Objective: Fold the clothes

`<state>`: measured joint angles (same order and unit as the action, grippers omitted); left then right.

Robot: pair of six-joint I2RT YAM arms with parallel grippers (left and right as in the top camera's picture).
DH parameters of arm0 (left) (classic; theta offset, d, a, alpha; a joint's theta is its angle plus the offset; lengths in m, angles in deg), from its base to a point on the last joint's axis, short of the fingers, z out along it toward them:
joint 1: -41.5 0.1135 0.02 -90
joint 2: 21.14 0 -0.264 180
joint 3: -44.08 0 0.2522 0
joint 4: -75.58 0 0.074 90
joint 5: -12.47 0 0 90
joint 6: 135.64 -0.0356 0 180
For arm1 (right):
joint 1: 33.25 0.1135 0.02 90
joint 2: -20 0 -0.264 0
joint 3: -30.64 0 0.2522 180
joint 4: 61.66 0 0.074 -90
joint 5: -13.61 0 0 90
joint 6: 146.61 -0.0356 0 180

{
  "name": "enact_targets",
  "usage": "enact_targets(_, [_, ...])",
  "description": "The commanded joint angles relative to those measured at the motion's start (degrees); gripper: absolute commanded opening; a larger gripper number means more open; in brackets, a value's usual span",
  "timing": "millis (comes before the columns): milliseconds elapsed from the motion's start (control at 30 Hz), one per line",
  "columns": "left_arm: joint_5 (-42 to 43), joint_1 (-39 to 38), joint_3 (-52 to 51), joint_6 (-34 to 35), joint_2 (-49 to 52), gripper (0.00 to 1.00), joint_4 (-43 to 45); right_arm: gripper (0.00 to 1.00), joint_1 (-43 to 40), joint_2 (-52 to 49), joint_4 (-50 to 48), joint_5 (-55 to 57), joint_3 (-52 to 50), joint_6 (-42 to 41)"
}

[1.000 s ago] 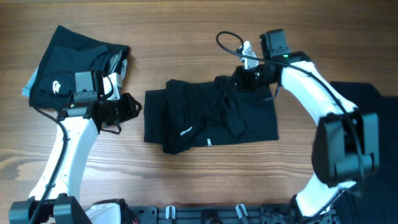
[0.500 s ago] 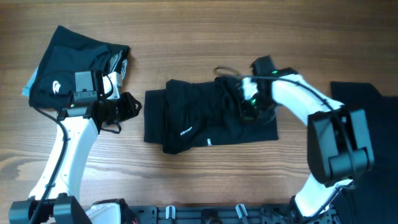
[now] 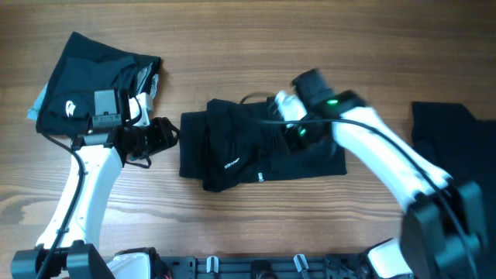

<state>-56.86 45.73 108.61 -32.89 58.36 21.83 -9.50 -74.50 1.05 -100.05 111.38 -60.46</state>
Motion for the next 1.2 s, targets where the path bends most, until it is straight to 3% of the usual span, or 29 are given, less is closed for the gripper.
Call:
enact_targets(0, [2.6, 0.0, 0.1, -0.6, 2.5, 0.72, 0.1, 0.12, -5.5, 6.1, -2.3, 2.8, 1.5, -9.6])
enact_targets(133, [4.4, 0.0, -0.3, -0.9, 8.7, 0.95, 1.4, 0.20, -10.2, 7.4, -2.3, 1.2, 1.4, -10.0])
enact_targets(200, [6.4, 0.0, -0.3, -2.9, 13.8, 0.96, 3.3, 0.25, -11.7, 7.4, -2.0, 0.5, 1.4, -10.0])
enact_targets(467, [12.9, -2.8, -0.3, -7.5, 26.2, 0.94, 9.4, 0.26, -12.3, 7.4, -1.6, 0.5, 1.4, -9.6])
enact_targets(733, [8.0, -12.7, -0.3, -8.9, 28.4, 0.89, 10.4, 0.26, -12.4, 7.4, -1.7, 0.5, 1.4, -9.7])
enact_targets(867, [6.0, -14.0, -0.3, -5.1, 28.6, 0.68, 11.4, 0.26, -12.4, 7.4, -1.7, 0.6, 1.4, -9.7])
enact_targets(900, [5.1, -14.1, -0.3, -3.5, 28.6, 0.60, 11.8, 0.28, -12.4, 7.4, -1.7, 0.6, 1.4, -9.7])
enact_targets(933, [4.7, -14.1, -0.3, -2.3, 28.6, 0.43, 12.1, 0.29, -12.4, 7.4, -1.7, 0.6, 1.4, -9.7])
enact_targets(1067, [4.8, -14.1, -0.2, -1.6, 28.5, 0.09, 12.1, 0.29, -12.4, 7.4, -1.7, 0.8, 1.4, -9.7])
enact_targets(1100, [4.8, -14.1, 0.0, -1.9, 28.3, 0.04, 11.6, 0.29, -12.4, 7.4, -1.7, 0.8, 1.4, -9.7])
enact_targets(1167, [4.7, -13.5, 1.8, -3.0, 26.9, 0.04, 8.1, 0.29, -12.4, 7.4, -1.7, 0.8, 1.4, -9.7])
